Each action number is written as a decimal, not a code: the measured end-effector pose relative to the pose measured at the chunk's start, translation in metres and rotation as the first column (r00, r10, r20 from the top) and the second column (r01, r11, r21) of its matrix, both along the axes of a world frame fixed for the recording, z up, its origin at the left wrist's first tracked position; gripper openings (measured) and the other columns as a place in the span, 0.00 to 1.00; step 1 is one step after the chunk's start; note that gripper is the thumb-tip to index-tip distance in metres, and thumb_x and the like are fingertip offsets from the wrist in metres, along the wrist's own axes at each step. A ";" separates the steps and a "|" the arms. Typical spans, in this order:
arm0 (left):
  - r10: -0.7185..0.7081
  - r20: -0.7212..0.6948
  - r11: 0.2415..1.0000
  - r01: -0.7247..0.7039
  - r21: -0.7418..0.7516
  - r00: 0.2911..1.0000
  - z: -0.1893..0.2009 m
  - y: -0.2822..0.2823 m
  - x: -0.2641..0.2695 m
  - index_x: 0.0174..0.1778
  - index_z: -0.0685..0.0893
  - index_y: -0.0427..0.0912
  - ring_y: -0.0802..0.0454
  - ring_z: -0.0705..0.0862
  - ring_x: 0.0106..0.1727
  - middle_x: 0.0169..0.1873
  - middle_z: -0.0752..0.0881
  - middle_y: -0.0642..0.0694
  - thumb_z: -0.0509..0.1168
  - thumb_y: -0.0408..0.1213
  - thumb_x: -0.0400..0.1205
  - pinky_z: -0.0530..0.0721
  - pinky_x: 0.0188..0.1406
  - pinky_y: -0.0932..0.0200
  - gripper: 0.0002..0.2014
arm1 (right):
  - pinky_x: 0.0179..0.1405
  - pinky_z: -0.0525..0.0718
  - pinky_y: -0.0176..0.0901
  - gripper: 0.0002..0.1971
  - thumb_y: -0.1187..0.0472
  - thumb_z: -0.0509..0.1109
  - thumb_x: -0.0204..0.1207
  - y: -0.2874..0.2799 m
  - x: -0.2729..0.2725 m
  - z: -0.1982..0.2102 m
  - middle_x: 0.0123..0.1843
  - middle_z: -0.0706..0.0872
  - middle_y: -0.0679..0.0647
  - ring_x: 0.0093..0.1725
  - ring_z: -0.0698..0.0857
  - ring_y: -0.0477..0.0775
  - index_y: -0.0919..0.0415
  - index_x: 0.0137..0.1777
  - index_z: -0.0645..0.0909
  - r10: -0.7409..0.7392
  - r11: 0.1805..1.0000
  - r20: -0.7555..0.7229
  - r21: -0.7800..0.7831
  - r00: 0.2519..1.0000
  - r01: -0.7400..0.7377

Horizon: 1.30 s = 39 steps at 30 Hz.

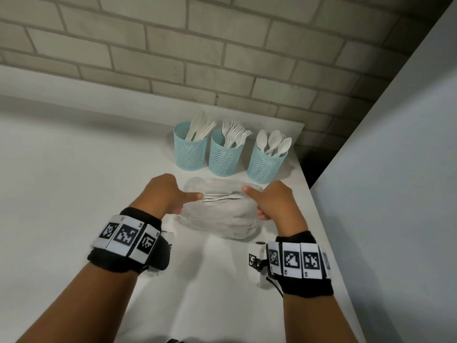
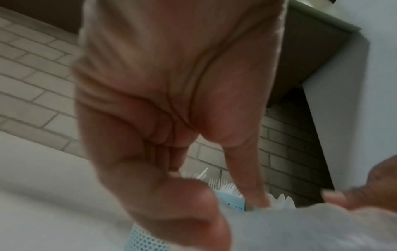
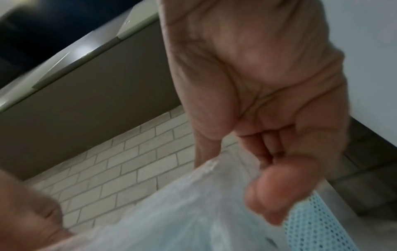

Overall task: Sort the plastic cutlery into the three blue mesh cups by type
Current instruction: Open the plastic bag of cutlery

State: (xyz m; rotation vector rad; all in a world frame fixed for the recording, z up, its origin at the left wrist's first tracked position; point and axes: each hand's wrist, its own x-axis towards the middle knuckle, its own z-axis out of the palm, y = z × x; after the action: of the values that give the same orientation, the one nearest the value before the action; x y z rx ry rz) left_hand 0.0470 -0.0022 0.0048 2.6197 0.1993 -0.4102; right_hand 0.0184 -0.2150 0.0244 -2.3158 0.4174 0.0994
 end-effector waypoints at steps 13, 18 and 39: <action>0.119 -0.505 -0.169 -0.484 -0.859 0.855 -0.020 0.012 -0.008 0.39 0.80 0.34 0.51 0.90 0.31 0.26 0.88 0.43 0.60 0.29 0.83 0.89 0.41 0.56 0.08 | 0.27 0.88 0.40 0.03 0.64 0.68 0.77 -0.031 -0.002 -0.020 0.34 0.90 0.56 0.31 0.90 0.50 0.64 0.45 0.79 -0.280 0.347 -0.150 0.905 0.948 0.246; 0.049 -0.619 -0.433 -0.541 -0.721 0.784 -0.026 0.010 -0.006 0.43 0.79 0.33 0.46 0.88 0.43 0.37 0.88 0.39 0.57 0.27 0.84 0.87 0.49 0.48 0.07 | 0.34 0.84 0.47 0.11 0.62 0.60 0.83 -0.021 0.001 -0.026 0.30 0.88 0.55 0.36 0.86 0.54 0.60 0.39 0.78 -0.268 -0.009 -0.404 0.909 0.875 0.417; -0.057 0.219 0.979 0.098 -0.181 0.974 -0.007 -0.016 0.014 0.40 0.83 0.39 0.43 0.80 0.49 0.42 0.82 0.42 0.66 0.45 0.80 0.74 0.44 0.57 0.11 | 0.54 0.78 0.42 0.12 0.56 0.72 0.75 0.005 0.021 -0.030 0.52 0.90 0.57 0.55 0.85 0.58 0.61 0.53 0.88 0.072 0.984 0.241 -0.173 0.968 -0.030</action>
State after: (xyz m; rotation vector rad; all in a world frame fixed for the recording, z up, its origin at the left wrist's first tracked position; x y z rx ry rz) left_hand 0.0608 -0.0177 -0.0017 2.4640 -0.0141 -0.1629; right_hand 0.0390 -0.2103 -0.0052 -2.4664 0.2470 -0.2046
